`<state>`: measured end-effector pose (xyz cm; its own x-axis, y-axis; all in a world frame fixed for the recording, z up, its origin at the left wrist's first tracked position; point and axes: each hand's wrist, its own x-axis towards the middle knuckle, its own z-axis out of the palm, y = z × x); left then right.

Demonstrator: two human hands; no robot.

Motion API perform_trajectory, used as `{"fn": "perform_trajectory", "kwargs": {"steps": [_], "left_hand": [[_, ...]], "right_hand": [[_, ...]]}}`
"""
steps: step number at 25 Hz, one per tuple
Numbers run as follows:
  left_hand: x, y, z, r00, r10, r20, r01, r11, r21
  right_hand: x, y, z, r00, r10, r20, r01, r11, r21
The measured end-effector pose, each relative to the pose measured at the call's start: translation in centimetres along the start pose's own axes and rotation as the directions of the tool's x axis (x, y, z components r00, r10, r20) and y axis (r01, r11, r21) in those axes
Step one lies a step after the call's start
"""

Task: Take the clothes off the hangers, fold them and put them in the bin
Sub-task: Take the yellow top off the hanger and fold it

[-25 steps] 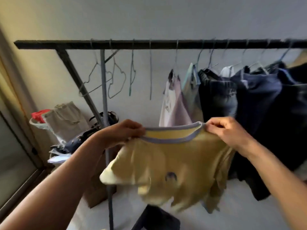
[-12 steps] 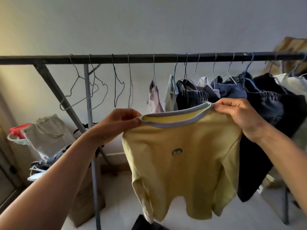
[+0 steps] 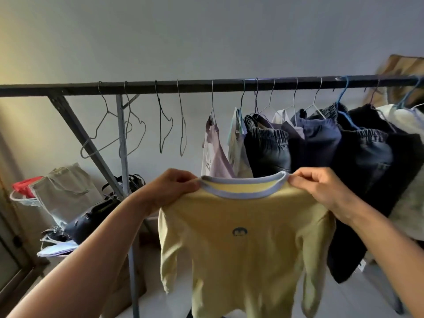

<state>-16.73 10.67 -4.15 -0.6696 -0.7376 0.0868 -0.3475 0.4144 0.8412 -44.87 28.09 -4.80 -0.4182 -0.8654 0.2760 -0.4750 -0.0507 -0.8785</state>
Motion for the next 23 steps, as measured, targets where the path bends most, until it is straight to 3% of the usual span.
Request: {"fn": "perform_trajectory", "kwargs": {"steps": [5, 8, 12, 18, 23], "left_hand": [[-0.4, 1.2, 0.2, 1.000, 0.020, -0.018, -0.021, 0.997, -0.071], [0.0, 1.1, 1.8, 0.985, -0.034, -0.171, 0.007, 0.988, -0.155], [0.3, 1.7, 5.3, 0.912, -0.064, -0.406, -0.035, 0.972, -0.231], [-1.0, 3.7, 10.7, 0.913, 0.057, -0.405, -0.178, 0.947, -0.269], [-1.8, 4.5, 11.3, 0.933, 0.059, -0.355, -0.171, 0.941, -0.293]], "right_hand": [[0.0, -1.0, -0.1, 0.997, 0.031, 0.065, -0.041, 0.984, 0.170], [0.5, 0.0, 0.8, 0.997, 0.034, -0.071, -0.023, 0.989, 0.144], [0.1, -0.2, 4.2, 0.948, -0.032, -0.316, 0.057, 0.996, 0.071], [-1.6, -1.7, 9.2, 0.945, -0.130, -0.301, 0.166, 0.982, 0.095], [-1.6, -2.0, 9.7, 0.962, -0.133, -0.237, 0.168, 0.977, 0.133]]}}
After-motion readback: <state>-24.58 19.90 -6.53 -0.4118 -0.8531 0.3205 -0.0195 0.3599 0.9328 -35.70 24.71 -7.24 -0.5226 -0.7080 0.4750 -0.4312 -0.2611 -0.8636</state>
